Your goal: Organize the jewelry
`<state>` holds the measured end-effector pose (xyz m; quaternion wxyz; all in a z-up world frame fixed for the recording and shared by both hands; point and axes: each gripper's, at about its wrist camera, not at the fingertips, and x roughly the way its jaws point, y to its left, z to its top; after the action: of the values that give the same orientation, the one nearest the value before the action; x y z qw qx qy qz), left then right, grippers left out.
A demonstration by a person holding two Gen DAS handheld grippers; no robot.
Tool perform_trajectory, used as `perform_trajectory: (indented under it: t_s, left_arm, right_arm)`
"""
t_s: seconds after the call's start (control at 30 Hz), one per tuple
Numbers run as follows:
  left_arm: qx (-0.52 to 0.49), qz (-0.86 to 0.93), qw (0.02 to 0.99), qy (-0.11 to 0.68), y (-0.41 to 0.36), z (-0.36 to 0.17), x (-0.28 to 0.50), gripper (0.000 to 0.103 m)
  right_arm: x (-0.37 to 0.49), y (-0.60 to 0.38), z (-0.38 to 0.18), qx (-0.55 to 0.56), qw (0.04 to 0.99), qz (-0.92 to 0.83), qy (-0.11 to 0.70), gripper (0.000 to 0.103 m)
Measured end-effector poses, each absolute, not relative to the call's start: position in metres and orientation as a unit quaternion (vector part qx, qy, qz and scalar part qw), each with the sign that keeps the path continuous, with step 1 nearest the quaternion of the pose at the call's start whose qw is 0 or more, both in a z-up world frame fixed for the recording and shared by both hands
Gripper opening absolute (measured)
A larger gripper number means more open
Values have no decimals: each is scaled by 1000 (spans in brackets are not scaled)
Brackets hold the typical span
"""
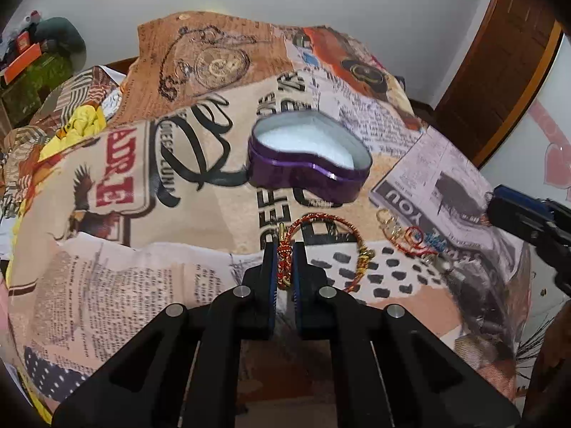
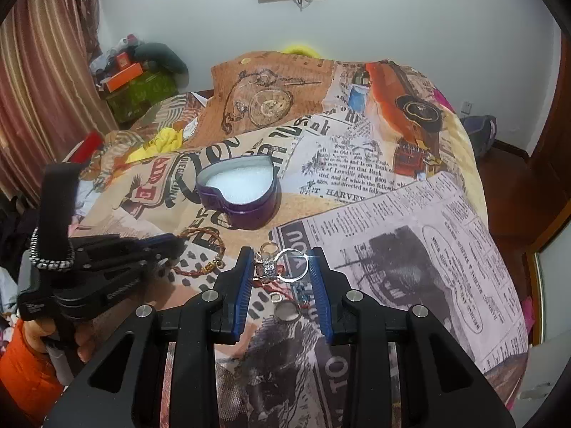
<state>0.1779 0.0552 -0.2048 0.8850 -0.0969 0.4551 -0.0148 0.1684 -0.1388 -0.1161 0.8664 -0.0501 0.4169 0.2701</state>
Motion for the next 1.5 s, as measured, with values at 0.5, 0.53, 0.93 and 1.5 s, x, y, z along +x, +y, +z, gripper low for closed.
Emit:
perform_trajectory:
  t_s: [0.5,0.53,0.93,1.5]
  left_arm:
    - [-75,-30,927,367,61,-140,193,6]
    - [-74,-30,928,365,62,-139,196,6]
    - [-64,-33,932,356,69,-143,234,6]
    - [-77,-37,912,401,79,-185,267,6]
  right_arm:
    - [191,-116,-107,-53,874,274,397,29]
    - [194,-114,-107,-53,874,275,396,29]
    - [219,-92,-107,-69,870,293,389,29]
    - [249,-65,-141,-76,842,316,430,29]
